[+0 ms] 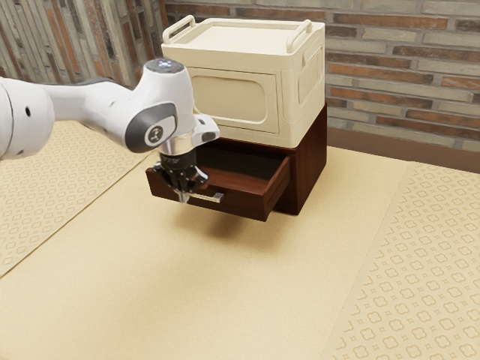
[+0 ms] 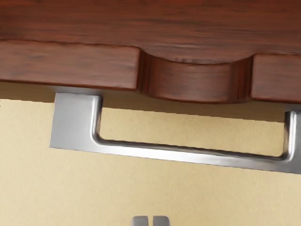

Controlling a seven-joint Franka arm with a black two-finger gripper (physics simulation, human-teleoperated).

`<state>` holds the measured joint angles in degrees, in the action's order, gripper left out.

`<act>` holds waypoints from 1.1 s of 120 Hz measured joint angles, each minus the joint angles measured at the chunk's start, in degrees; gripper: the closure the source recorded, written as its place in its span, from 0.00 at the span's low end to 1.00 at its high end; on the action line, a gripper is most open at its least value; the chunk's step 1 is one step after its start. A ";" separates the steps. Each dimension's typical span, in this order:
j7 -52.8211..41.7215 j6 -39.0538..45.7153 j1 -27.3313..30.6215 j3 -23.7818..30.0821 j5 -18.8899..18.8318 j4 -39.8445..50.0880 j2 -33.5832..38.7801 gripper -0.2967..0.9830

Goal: Push the drawer handle with one arm to close the drawer

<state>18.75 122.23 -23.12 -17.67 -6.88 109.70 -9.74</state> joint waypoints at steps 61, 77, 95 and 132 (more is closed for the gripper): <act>0.50 4.50 0.52 -0.17 -0.20 -5.94 -7.85 0.85; 0.57 7.24 0.50 -0.23 -0.38 -5.96 -8.28 0.85; 0.65 9.95 0.59 -0.34 -0.63 -6.30 -9.05 0.85; 0.78 13.04 1.41 -0.46 -0.77 -10.17 -12.36 0.85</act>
<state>19.53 135.27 -21.71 -18.13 -7.65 99.53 -22.10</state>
